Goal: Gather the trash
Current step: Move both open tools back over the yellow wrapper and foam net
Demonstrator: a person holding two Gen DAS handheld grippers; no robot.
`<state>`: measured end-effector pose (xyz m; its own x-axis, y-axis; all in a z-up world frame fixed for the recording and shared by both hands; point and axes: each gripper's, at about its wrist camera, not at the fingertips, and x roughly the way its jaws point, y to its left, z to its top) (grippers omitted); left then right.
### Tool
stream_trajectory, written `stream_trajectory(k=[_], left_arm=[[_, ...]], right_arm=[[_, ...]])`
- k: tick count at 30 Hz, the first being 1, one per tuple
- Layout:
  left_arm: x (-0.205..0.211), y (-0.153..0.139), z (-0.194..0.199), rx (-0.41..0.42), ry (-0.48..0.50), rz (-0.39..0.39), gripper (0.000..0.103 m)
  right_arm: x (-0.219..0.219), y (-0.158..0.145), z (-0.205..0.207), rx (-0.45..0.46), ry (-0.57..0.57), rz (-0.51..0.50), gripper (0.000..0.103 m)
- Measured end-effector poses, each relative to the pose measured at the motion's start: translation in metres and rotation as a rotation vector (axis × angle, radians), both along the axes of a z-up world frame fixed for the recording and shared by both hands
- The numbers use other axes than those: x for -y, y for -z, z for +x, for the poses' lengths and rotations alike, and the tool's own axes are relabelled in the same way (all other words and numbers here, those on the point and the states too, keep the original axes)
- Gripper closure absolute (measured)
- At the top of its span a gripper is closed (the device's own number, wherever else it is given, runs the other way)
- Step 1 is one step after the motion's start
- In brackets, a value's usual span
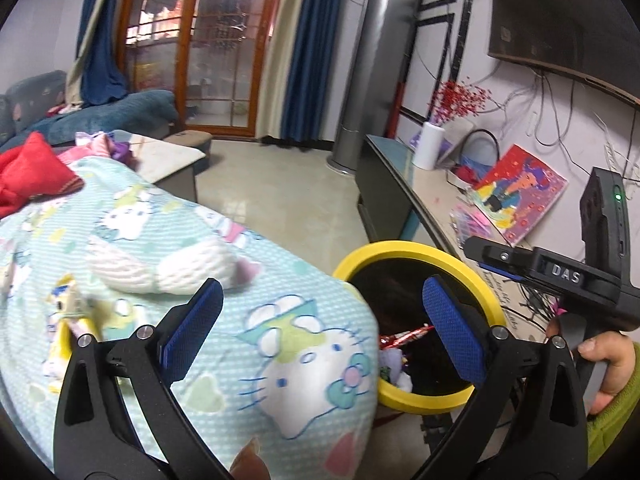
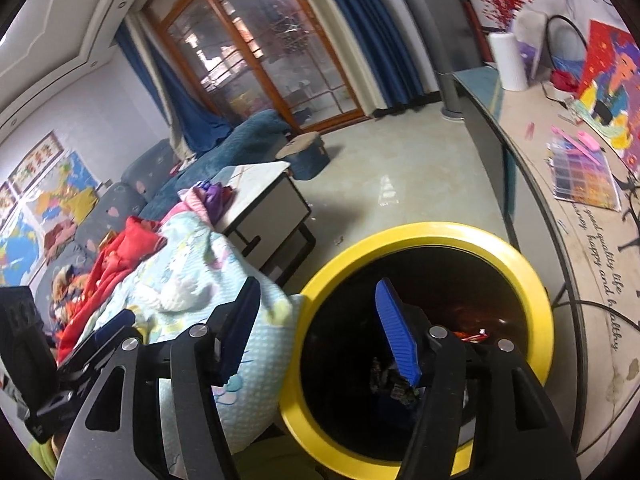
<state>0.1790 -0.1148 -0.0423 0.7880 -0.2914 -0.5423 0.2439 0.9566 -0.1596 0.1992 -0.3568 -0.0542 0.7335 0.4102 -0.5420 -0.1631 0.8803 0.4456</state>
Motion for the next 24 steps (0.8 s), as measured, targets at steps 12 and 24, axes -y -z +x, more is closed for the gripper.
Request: stream_trajectory(k=[12,24], left_arm=[[-0.048,-0.006,-0.012,0.023,-0.134,0.004,0.011],[-0.102,0.001,-0.018,-0.015,-0.286,-0.016,0.011]], right_arm=[[-0.047,-0.011,-0.003,0.027,-0.120,-0.061,0.040],[-0.098,-0.020,0.007,0.042,-0.246,-0.096,0.039]])
